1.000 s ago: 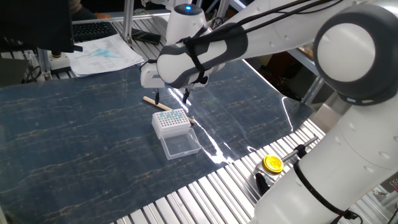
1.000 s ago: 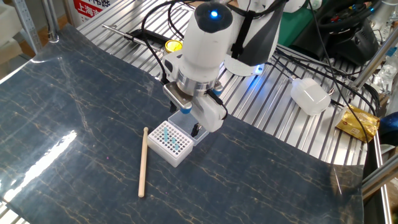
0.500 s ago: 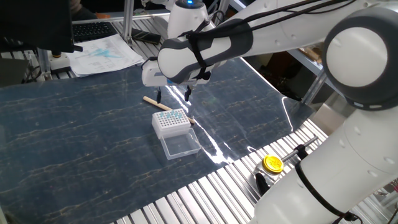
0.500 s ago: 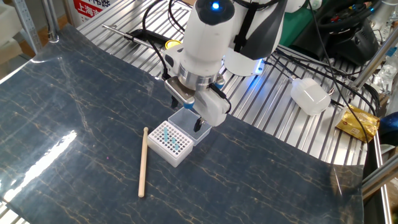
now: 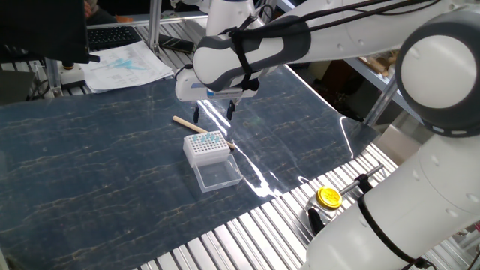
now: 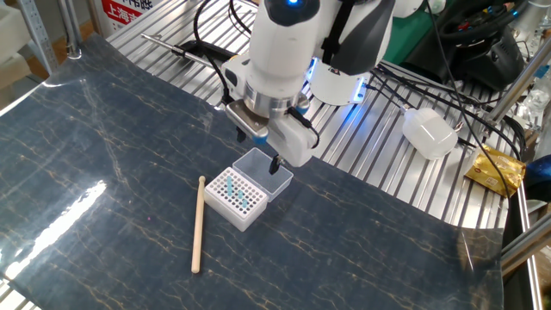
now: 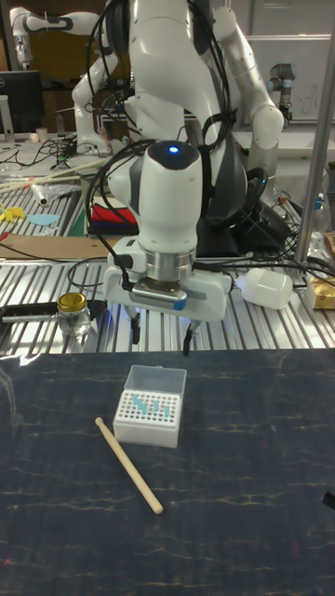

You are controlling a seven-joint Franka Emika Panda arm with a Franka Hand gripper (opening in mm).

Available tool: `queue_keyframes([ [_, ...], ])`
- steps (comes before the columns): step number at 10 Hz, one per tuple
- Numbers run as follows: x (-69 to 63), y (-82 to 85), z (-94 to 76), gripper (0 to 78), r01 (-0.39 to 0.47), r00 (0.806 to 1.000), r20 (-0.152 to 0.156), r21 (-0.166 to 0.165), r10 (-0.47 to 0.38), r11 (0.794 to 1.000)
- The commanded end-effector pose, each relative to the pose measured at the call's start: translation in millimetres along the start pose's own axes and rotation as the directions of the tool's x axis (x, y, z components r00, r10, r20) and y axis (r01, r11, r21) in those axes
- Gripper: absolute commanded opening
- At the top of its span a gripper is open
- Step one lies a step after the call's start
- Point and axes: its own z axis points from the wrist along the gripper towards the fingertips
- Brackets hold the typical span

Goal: Insert a medium pipette tip into the holder for medium pipette tips

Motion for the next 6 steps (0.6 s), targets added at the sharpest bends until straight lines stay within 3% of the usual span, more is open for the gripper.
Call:
queue_keyframes([
  [1,1.2,-3.2,-5.1,77.4,0.011,1.0,-0.006,-0.005,-0.011,1.0],
  [6,2.3,-5.2,-7.4,77.4,0.008,1.0,-0.007,-0.003,-0.008,1.0],
])
